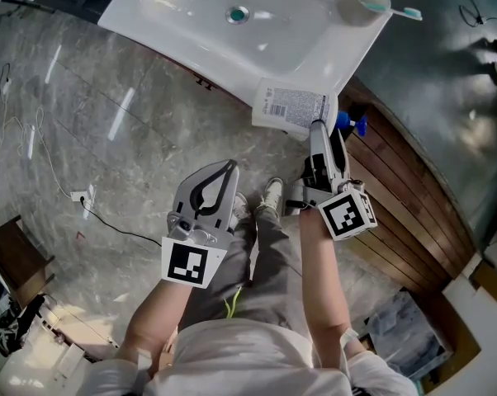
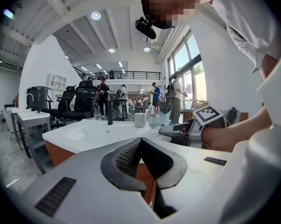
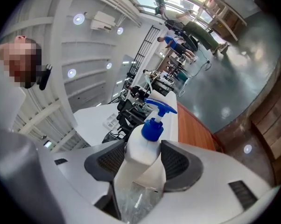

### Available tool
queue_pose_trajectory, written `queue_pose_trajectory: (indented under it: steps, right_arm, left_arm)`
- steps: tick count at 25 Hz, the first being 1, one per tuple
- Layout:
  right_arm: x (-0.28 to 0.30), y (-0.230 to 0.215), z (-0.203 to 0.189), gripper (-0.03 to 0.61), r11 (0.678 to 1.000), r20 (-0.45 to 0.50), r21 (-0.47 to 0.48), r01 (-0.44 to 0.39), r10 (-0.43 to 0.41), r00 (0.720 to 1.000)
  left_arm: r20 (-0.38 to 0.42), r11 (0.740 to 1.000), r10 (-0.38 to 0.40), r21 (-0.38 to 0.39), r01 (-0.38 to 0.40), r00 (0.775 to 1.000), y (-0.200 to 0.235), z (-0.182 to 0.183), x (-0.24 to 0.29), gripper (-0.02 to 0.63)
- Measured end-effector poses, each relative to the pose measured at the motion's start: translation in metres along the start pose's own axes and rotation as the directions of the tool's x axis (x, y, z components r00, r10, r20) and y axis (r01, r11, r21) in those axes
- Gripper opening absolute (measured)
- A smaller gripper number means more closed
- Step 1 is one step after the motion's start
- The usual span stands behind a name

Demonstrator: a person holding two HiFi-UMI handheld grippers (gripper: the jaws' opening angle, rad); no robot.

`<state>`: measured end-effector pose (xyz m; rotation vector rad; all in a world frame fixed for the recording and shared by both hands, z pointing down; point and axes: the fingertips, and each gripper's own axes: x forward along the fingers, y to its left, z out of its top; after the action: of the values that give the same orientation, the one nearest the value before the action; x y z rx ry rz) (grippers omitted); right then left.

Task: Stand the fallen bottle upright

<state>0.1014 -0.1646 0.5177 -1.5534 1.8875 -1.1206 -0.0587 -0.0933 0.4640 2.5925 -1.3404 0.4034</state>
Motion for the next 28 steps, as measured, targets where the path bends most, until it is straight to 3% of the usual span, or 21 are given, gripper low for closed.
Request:
queue_pose_trajectory:
  steps: [4, 11, 16, 23, 28]
  right_arm:
    - [-0.004, -0.009, 0.000, 0.249, 0.998, 0.024, 0.057, 0.013, -0.015, 1.000]
    - [-0.005, 0.011, 0.016, 0.249, 0.990, 0.054, -0.139, -0.014, 0.022, 0.998]
    - [0.000, 0.026, 0.026, 0.249, 0.965, 0.050, -0.262, -0.029, 0.044, 0.998]
    - [0.002, 0.026, 0.029, 0.249, 0.978, 0.070, -0.205, -0.035, 0.051, 0.996]
    - [0.006, 0.033, 0.035, 0.247, 0.969, 0.093, -0.246, -0.041, 0.066, 0.993]
  left_arm:
    - [0.000, 1.000, -0.003, -0.005, 0.003, 1.000, 0.001, -0.002, 0.002, 0.015]
    - [-0.001, 1.000, -0.002, -0.010, 0.002, 1.000, 0.002, -0.002, 0.005, 0.015]
    - [0.000, 1.000, -0.001, -0.012, 0.001, 1.000, 0.004, -0.001, 0.009, 0.014]
    - [0.000, 1.000, -0.003, -0.007, 0.003, 1.000, 0.010, -0.001, 0.017, 0.015]
    - [0.013, 1.000, 0.003, -0.016, -0.002, 1.000, 0.021, -0.004, 0.036, 0.015]
